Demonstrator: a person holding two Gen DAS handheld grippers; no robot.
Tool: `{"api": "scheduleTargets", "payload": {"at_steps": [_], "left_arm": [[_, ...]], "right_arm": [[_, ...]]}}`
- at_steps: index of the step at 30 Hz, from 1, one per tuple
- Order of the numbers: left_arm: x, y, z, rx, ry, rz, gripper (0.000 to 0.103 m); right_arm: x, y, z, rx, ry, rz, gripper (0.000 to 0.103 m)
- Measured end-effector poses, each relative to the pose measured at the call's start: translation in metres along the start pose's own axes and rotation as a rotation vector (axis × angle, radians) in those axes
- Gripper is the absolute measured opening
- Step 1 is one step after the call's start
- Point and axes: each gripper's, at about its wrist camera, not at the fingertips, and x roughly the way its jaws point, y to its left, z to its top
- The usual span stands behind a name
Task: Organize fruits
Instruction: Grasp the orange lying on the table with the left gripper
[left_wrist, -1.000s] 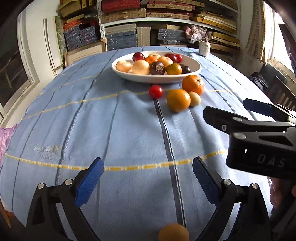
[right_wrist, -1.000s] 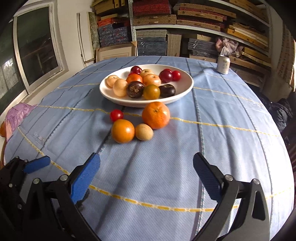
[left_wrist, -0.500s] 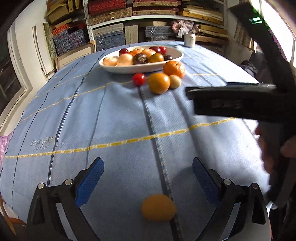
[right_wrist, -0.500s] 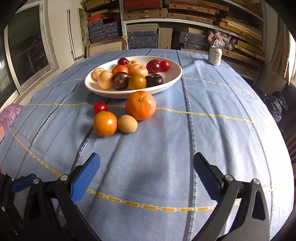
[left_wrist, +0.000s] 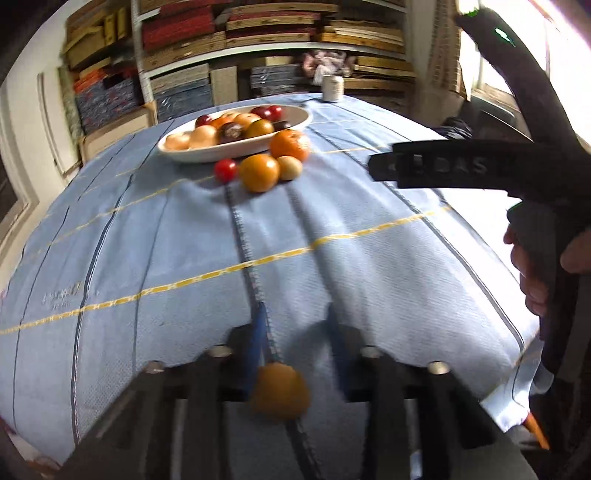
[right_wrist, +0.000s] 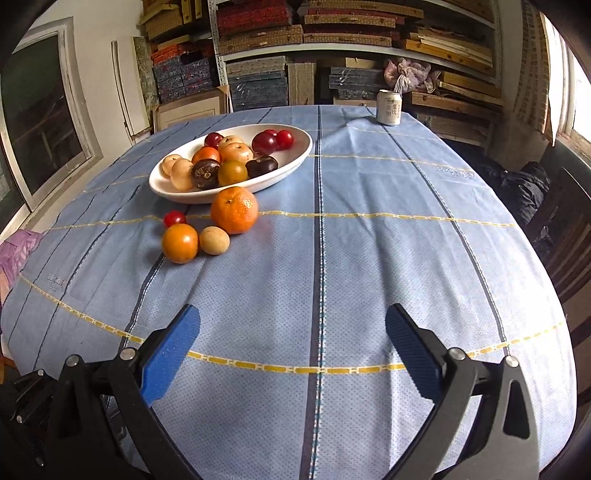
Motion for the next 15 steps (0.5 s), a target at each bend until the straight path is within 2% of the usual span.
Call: {"api": "scheduleTargets", "payload": {"at_steps": [1,4,6,12,15], "left_arm": [[0.0,-0.002,-0.001,0.002,-0.006,-0.004,0.018],[-0.002,-0.005,-0.005,0.002,-0.015,-0.009,0.012],[-0.003,-0.004,-0.006,-0.005,-0.016,0.001,0.011],[-0.005,0.005,-0.008,-0.071,-0.006,-0.064,0.011],[-0.005,0.004,-0.009,-0.054,-0.016,-0.071,0.011]], "right_arm": [[0.0,0.001,0.0,-0.009,0.008,0.005,0.098],[-0.002,0.005,0.0,-0.033,0.014,-0.01,0.098],[-0.003,0.007,0.0,-0.038,0.017,-0.014,0.098],[-0.009,0.01,0.0,-0.059,0.014,-0.027,0.098],[-0.012,0.011,0.001,-0.065,-0.001,-0.032,0.098]]}}
